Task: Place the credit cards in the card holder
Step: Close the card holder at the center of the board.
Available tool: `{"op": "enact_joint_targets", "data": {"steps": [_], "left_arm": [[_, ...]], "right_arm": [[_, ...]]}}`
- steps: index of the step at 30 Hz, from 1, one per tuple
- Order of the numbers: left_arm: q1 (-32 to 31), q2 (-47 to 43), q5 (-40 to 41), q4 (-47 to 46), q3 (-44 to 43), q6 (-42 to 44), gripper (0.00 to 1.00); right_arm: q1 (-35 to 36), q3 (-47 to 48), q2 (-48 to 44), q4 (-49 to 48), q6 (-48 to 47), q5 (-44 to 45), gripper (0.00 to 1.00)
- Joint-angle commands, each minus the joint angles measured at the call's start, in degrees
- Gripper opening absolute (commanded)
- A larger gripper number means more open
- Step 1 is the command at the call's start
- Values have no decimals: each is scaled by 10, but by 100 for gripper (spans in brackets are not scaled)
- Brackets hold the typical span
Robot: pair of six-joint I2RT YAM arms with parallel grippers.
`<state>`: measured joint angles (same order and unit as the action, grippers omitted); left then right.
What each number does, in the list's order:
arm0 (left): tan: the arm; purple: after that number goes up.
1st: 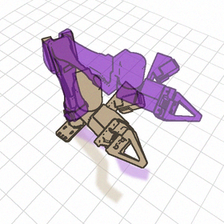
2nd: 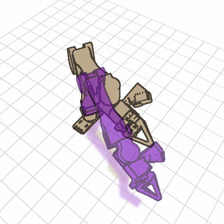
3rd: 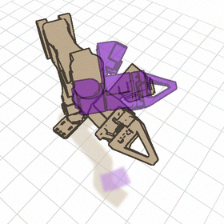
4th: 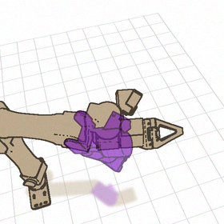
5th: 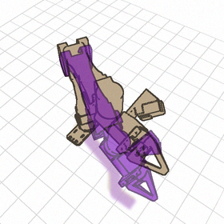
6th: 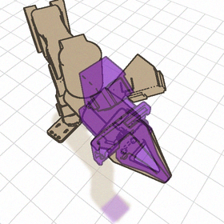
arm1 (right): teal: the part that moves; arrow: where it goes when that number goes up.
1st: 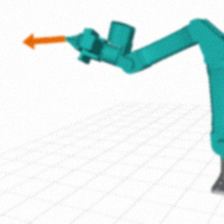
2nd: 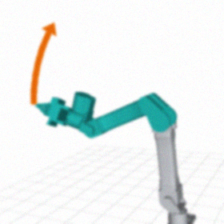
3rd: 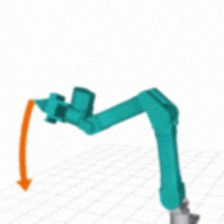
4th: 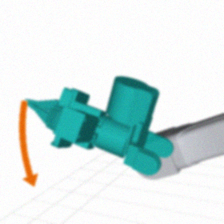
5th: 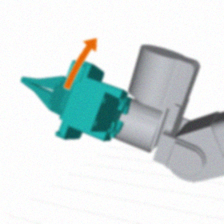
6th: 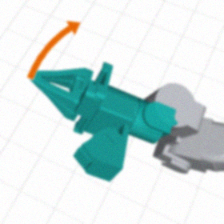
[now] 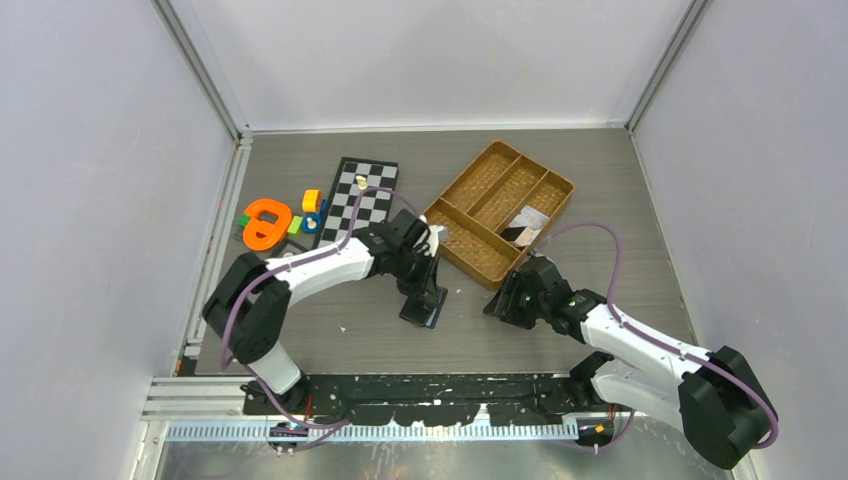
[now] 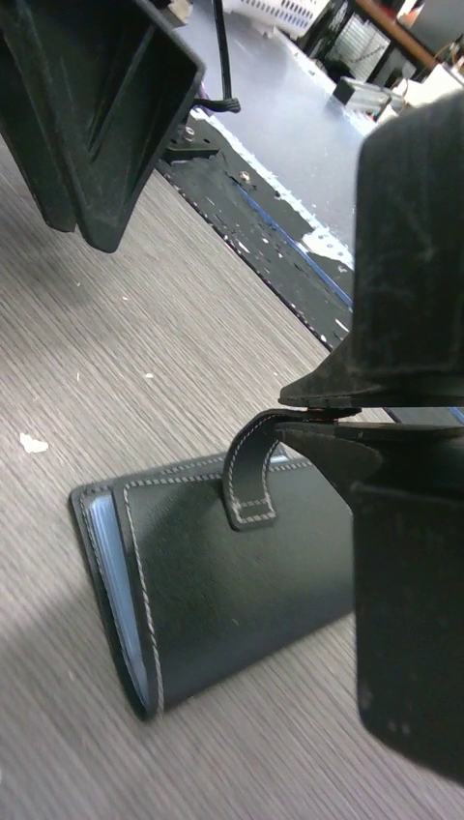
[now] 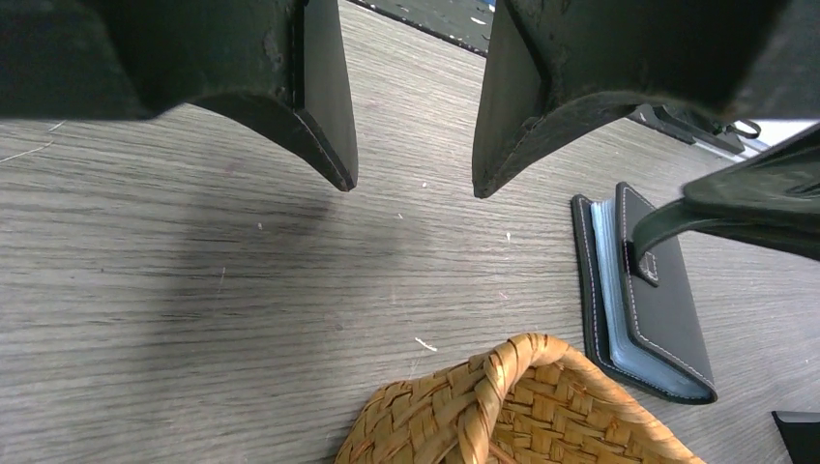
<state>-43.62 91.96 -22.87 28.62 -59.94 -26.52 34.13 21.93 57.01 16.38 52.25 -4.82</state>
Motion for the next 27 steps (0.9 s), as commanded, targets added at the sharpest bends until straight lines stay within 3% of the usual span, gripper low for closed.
{"op": "enact_joint_targets", "data": {"steps": [1, 4, 10, 16, 21, 27], "left_arm": [[-20, 39, -40, -90, 11, -43, 4], [-23, 41, -36, -87, 12, -41, 11], [-23, -8, -21, -23, -29, -20, 52], [-21, -83, -18, 36, -72, -5, 79], [16, -123, 16, 65, -57, -4, 83], [62, -126, 57, 34, 23, -17, 73]], "right_arm": [[0, 1, -10, -22, 5, 3, 53], [0, 1, -20, -17, 5, 7, 53], [0, 10, -44, 0, 3, 16, 53], [0, 20, -53, 6, -2, 17, 54], [0, 30, -53, -9, -6, -6, 57], [1, 38, -31, -58, 4, -61, 68]]}}
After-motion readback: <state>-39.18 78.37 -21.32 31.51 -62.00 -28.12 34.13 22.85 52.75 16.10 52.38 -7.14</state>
